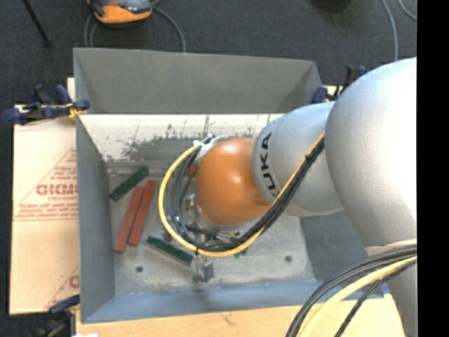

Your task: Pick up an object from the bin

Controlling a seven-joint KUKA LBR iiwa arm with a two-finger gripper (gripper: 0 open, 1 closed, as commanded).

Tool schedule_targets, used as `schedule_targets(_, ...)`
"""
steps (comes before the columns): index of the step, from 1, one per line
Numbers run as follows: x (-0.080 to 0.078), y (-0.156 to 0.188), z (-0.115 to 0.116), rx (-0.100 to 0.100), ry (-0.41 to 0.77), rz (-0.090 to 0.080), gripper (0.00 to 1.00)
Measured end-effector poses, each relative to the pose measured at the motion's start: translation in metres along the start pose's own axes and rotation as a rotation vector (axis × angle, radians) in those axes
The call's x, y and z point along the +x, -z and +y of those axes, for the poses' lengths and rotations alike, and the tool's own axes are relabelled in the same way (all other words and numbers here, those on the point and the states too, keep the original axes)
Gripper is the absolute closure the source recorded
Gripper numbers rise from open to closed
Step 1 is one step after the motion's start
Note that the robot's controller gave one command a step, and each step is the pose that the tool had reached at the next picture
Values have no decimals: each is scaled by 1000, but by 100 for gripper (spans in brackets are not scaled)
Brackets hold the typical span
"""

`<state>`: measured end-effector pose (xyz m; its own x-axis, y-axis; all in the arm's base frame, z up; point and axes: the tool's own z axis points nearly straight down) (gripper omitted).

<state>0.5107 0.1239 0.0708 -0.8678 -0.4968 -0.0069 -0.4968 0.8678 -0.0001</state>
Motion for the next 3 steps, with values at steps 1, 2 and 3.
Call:
schedule_targets(1,-70,0,13,-1,209,3,100)
schedule_targets(2,-70,0,13,-2,207,3,100)
schedule_targets(3,-50,173,-30,4,188,-2,100)
